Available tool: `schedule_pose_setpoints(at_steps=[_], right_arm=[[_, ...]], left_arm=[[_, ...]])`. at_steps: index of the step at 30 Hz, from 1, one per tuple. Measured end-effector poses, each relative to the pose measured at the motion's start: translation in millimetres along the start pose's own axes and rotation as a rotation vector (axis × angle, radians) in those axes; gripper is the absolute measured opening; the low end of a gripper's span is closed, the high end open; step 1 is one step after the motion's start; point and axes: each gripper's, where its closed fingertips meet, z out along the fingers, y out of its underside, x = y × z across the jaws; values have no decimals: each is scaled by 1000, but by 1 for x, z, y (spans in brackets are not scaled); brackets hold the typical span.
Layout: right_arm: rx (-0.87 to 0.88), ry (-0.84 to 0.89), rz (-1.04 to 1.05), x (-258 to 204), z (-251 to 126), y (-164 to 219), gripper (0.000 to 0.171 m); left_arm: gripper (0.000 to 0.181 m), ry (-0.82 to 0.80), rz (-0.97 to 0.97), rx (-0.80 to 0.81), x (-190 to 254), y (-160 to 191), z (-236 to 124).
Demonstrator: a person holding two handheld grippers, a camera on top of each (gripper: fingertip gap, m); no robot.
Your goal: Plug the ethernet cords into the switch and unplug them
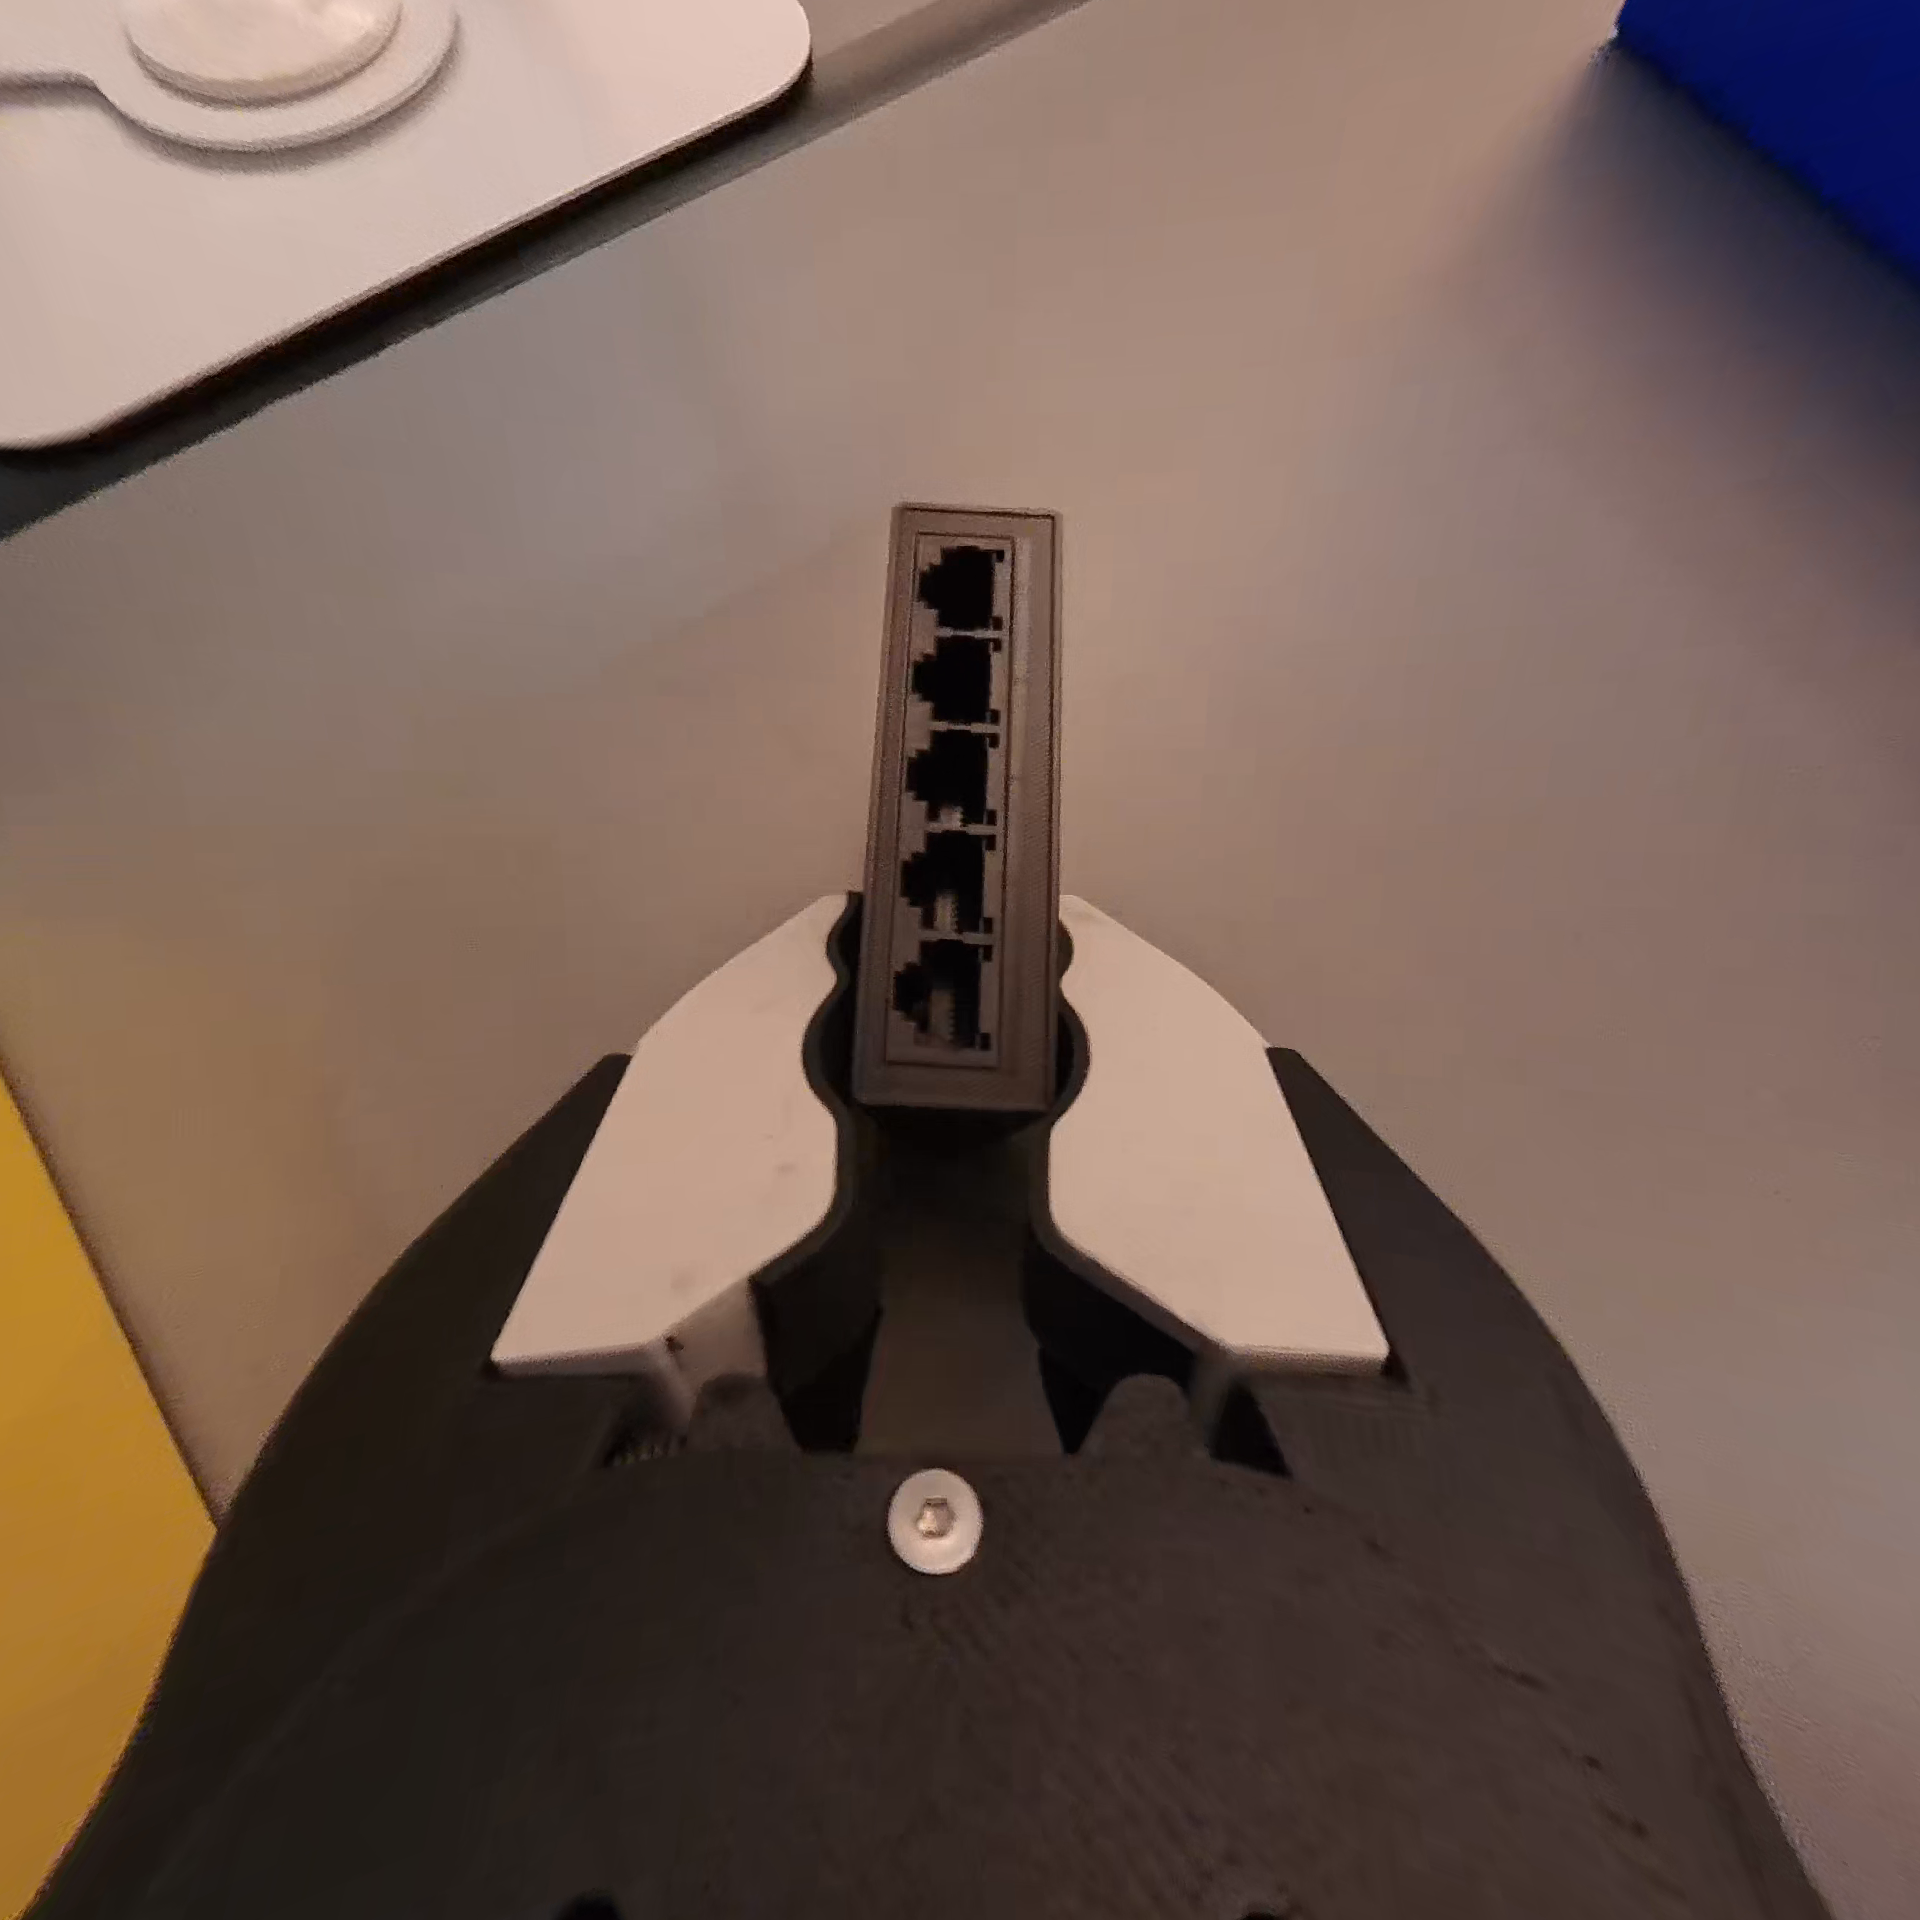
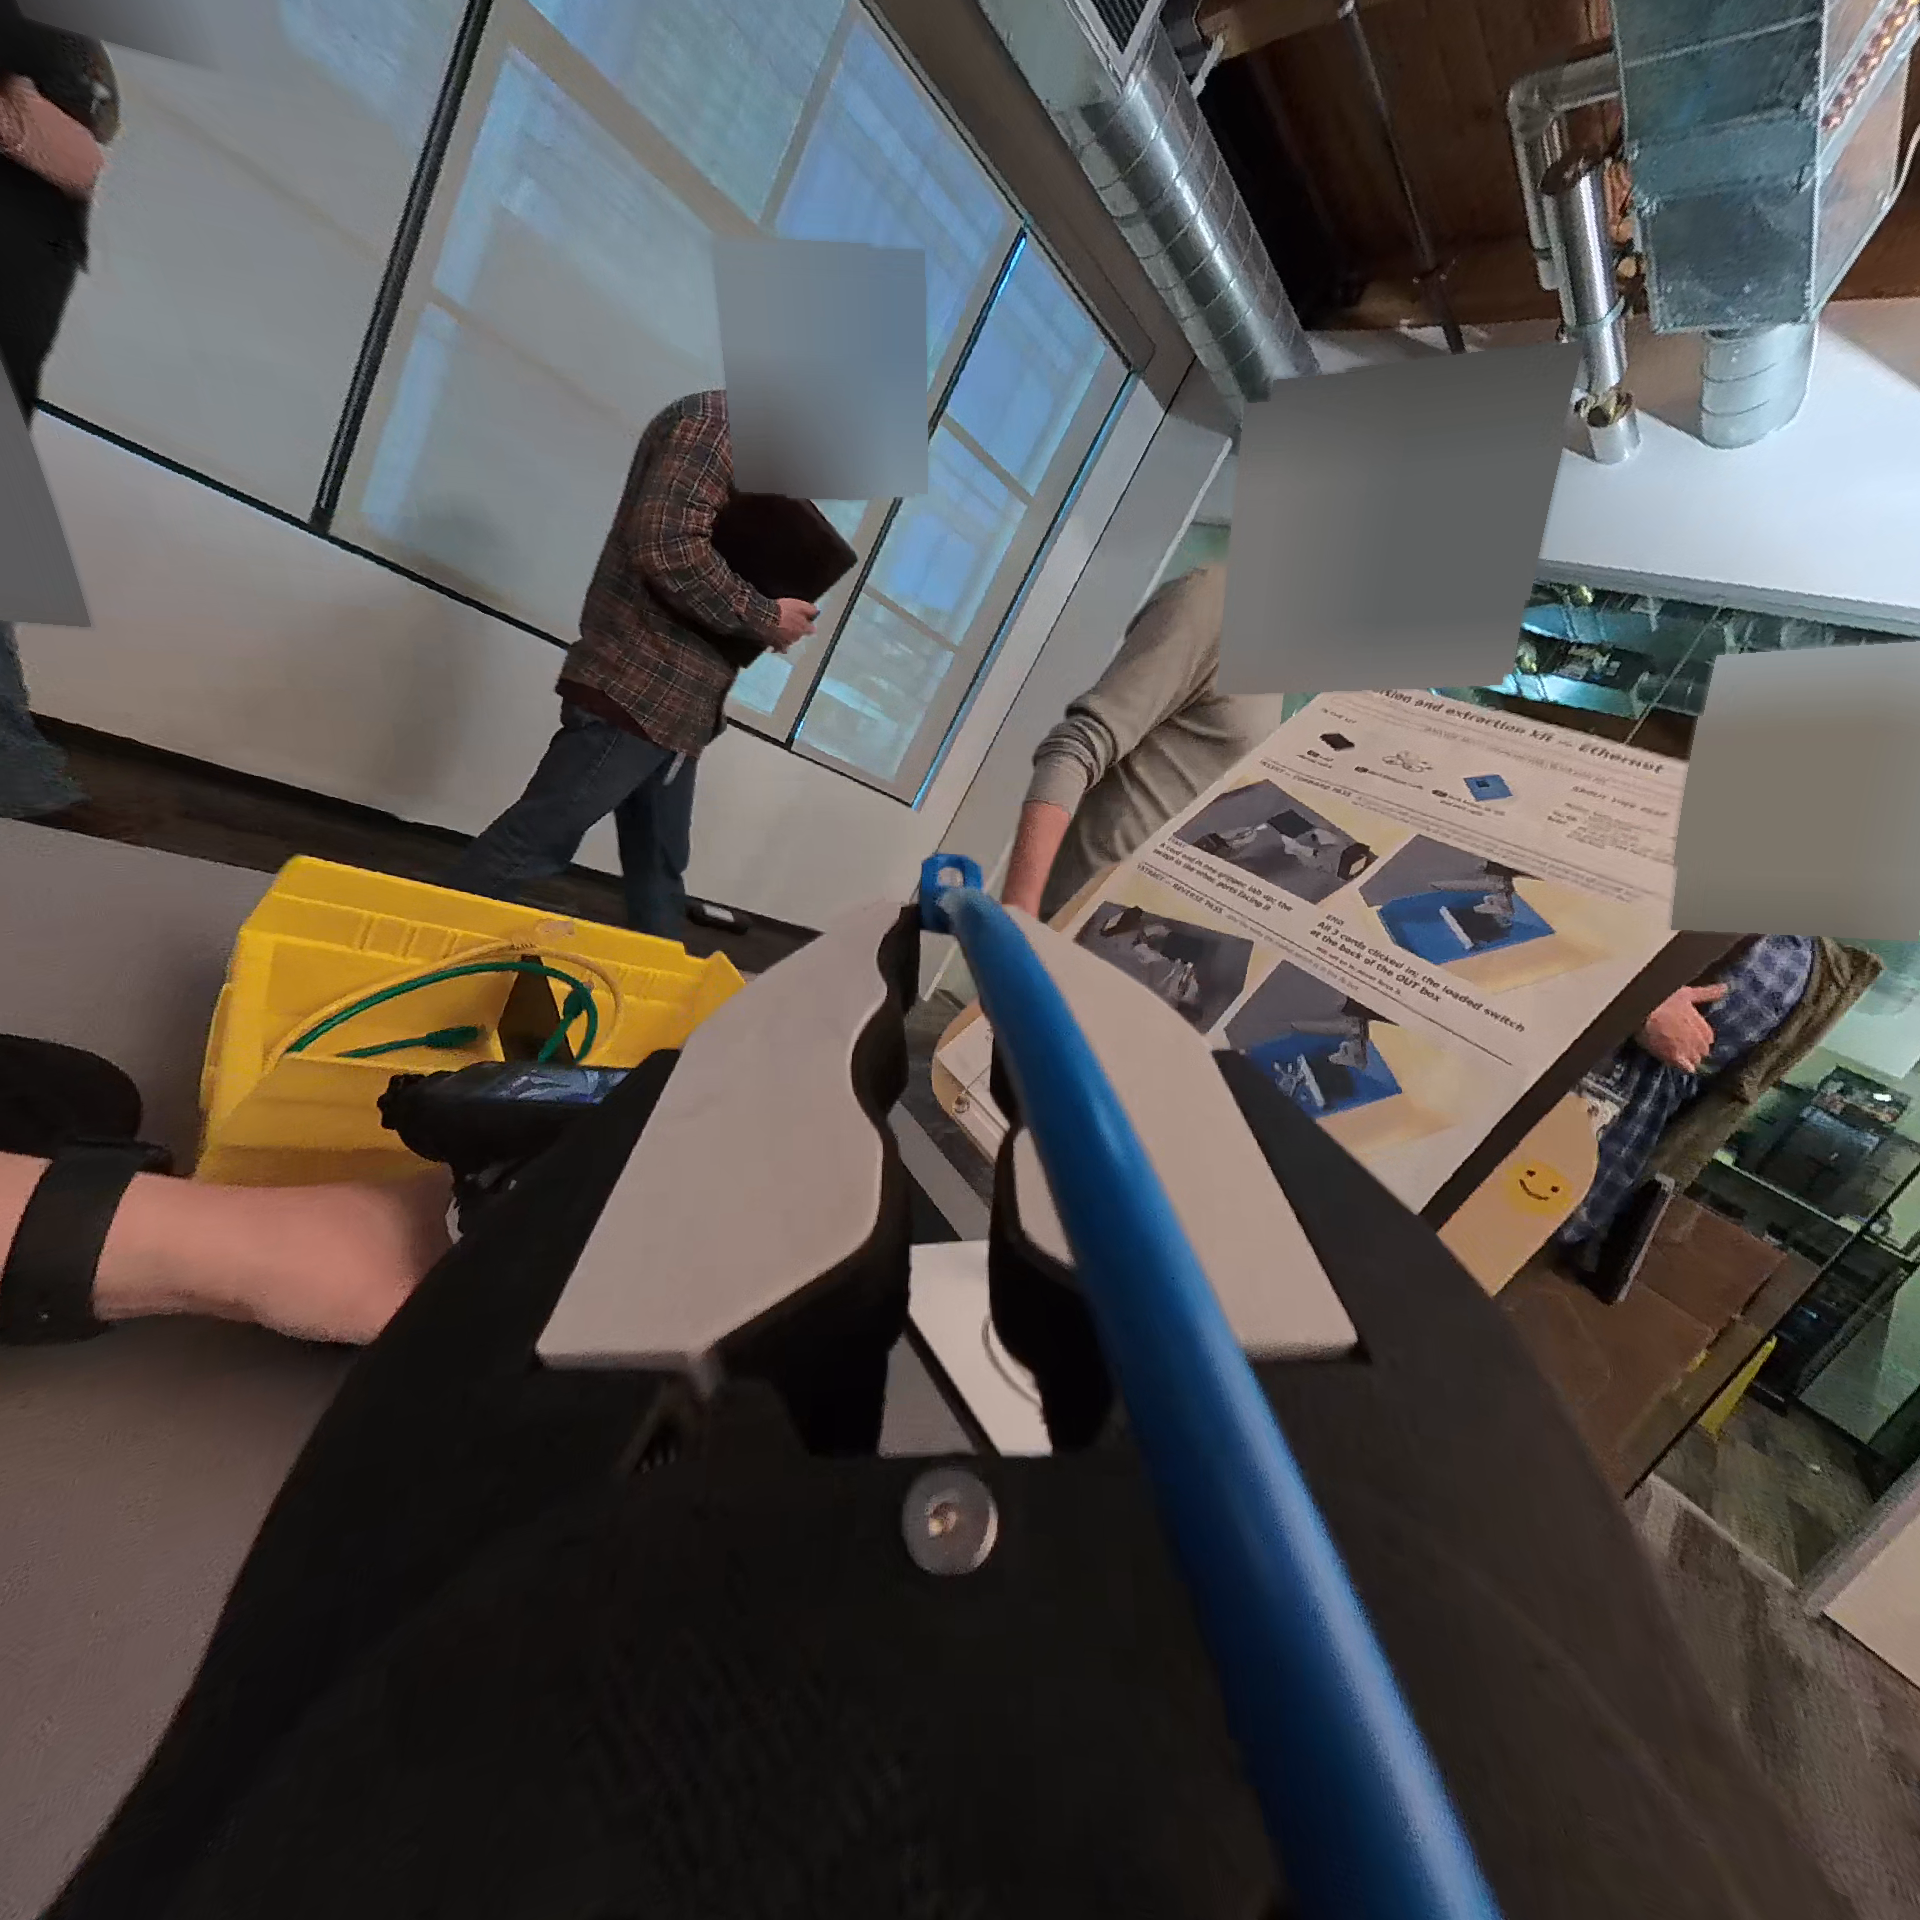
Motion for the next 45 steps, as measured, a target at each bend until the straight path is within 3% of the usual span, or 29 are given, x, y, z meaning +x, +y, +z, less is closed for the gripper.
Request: schedule_pose_setpoints(at_steps=[5, 13, 18, 23, 33, 45], right_arm=[[-78, 74, 24, 12, 4, 22, 12], [-208, 139, 72, 10, 15, 37, 12], [-215, 108, 99, -16, 30, 28, 12], [-193, 107, 153, -32, 39, 33, 11], [-162, 135, 129, -33, 42, 45, 11], [-216, 145, 122, -30, 43, 53, 12]], left_arm=[[28, -115, 127, 154, -2, -43, -24], [28, -460, 606, 404, 11, -141, -133], [28, -716, 866, 452, 12, -159, -180], [28, -845, 976, 441, 5, -157, -185], [28, -730, 921, 488, 21, -157, -183], [28, -713, 963, 505, 39, -158, -179]])
